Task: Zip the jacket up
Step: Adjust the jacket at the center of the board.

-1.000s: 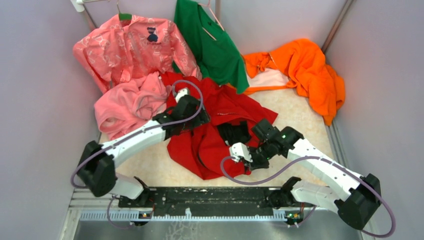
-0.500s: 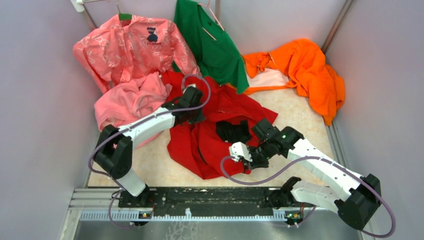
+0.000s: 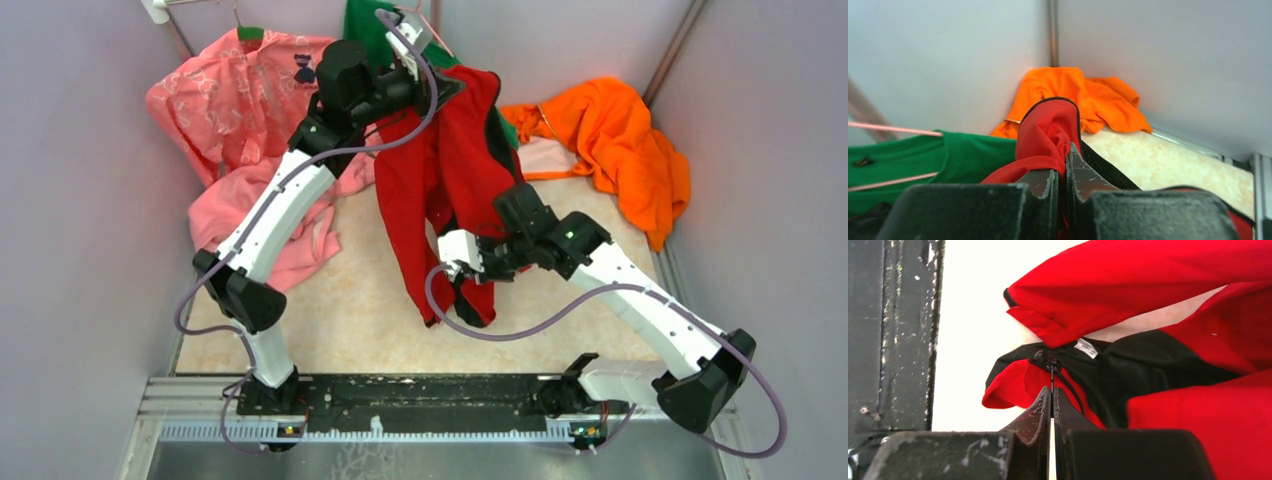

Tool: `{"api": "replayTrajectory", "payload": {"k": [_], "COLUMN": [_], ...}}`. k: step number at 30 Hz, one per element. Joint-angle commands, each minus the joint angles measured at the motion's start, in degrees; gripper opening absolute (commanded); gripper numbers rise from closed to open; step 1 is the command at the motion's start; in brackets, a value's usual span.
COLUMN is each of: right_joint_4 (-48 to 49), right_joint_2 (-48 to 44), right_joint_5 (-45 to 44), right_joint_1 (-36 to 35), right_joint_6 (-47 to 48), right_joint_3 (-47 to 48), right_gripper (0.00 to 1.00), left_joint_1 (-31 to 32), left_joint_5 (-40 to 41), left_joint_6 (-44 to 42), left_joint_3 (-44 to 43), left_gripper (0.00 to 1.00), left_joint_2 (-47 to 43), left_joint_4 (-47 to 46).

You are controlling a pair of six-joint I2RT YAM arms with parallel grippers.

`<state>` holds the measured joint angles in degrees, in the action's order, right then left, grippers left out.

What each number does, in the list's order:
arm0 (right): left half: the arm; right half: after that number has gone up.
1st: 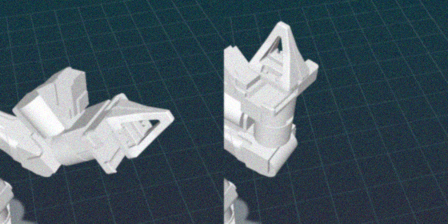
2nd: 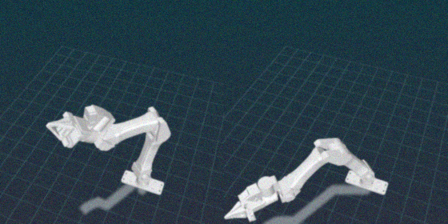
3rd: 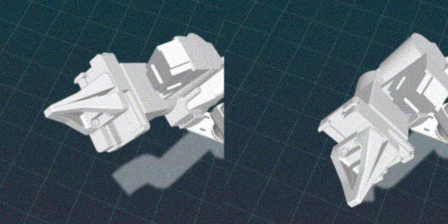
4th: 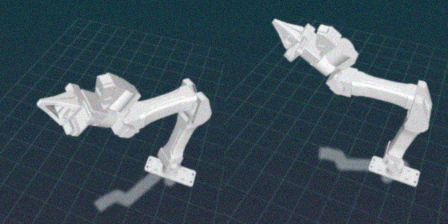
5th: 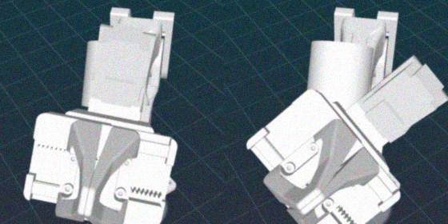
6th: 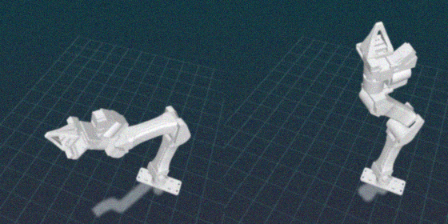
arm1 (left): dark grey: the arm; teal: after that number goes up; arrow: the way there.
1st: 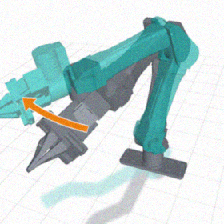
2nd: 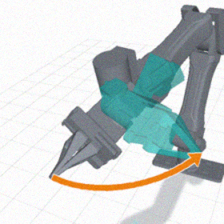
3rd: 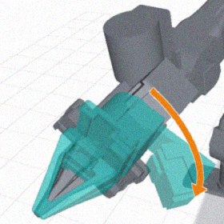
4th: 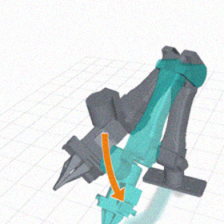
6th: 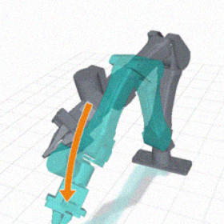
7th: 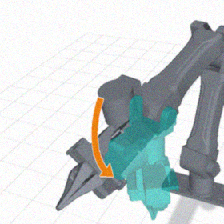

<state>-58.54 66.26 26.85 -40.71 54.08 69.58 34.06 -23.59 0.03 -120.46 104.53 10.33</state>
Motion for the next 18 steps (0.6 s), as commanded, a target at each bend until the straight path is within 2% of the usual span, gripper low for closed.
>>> {"api": "replayTrajectory", "payload": {"k": [1,4,6,10,14,18], "right_joint_4": [4.1,6.4,7.6,8.1,6.4,6.0], "right_joint_2": [2.8,4.3,5.4,6.4,4.7,1.4], "right_joint_5": [0.0,1.3,3.7,7.5,8.7,10.7], "right_joint_1": [0.2,-0.4,-1.2,-2.9,-2.9,-2.6], "right_joint_6": [-1.2,-2.8,-4.0,-4.3,-2.8,-1.8], "right_joint_3": [0.9,-3.7,-6.2,-9.2,-11.9,-15.1], "right_gripper": [0.0,0.0,0.0,0.0,0.0,0.0], "left_joint_1": [-4.3,-8.0,-8.8,-9.1,-10.4,-10.6], "left_joint_5": [-8.8,-7.9,-6.6,-4.1,-0.1,9.0], "left_joint_6": [-2.0,5.5,7.8,10.6,10.2,8.2], "left_joint_3": [4.3,16.4,26.8,41.0,46.1,45.2], "left_gripper": [0.1,0.17,0.21,0.26,0.38,0.58], "left_joint_2": [1.1,-0.8,-2.7,-7.6,-13.3,-15.9], "left_joint_4": [-1.9,-1.9,-2.9,-7.9,-7.0,4.4]}}
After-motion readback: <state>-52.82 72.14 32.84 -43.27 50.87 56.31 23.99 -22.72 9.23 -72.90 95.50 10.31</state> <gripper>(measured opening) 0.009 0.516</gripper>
